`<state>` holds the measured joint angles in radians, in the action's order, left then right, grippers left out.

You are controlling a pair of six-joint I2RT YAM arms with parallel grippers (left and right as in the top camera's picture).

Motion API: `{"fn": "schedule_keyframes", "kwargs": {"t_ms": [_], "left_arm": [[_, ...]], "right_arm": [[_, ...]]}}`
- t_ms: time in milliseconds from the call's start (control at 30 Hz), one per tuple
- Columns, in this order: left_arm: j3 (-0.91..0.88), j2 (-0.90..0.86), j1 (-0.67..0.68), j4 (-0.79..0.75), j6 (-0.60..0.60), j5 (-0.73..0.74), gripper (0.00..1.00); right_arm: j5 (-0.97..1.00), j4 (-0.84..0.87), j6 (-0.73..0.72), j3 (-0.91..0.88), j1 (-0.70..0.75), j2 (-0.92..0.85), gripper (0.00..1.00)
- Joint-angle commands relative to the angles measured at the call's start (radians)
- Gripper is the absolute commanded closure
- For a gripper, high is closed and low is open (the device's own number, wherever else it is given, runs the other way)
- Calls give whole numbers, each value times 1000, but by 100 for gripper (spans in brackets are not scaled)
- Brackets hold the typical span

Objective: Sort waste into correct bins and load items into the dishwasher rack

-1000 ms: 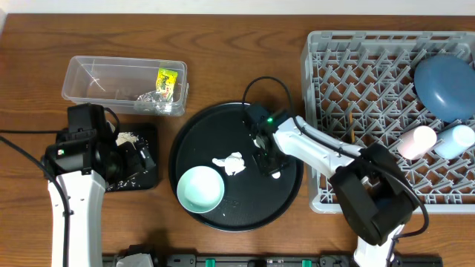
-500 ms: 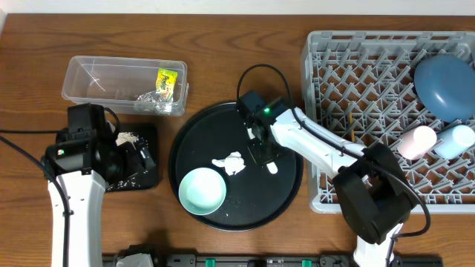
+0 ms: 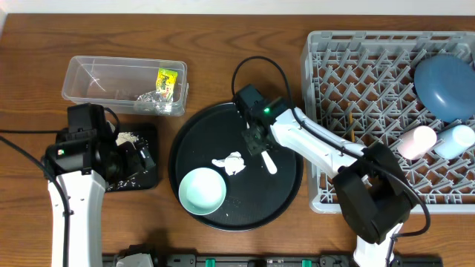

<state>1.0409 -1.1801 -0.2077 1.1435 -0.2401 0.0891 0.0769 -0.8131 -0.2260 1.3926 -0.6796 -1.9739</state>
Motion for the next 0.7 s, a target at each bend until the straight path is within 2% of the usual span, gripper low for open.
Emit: {"fn": "schedule_keyframes", "kwargs": {"t_ms": [0, 333, 600, 667], "left_arm": [[10, 2, -5, 0, -12, -19, 1], [10, 2, -5, 0, -12, -19, 1], [10, 2, -5, 0, -12, -19, 1], [10, 2, -5, 0, -12, -19, 1]], "right_arm": [[48, 19, 25, 11, -2, -37, 68], [55, 41, 83, 11, -11, -146, 69], [55, 11, 100, 11, -28, -167, 99], [54, -3, 100, 11, -27, -167, 99]]}}
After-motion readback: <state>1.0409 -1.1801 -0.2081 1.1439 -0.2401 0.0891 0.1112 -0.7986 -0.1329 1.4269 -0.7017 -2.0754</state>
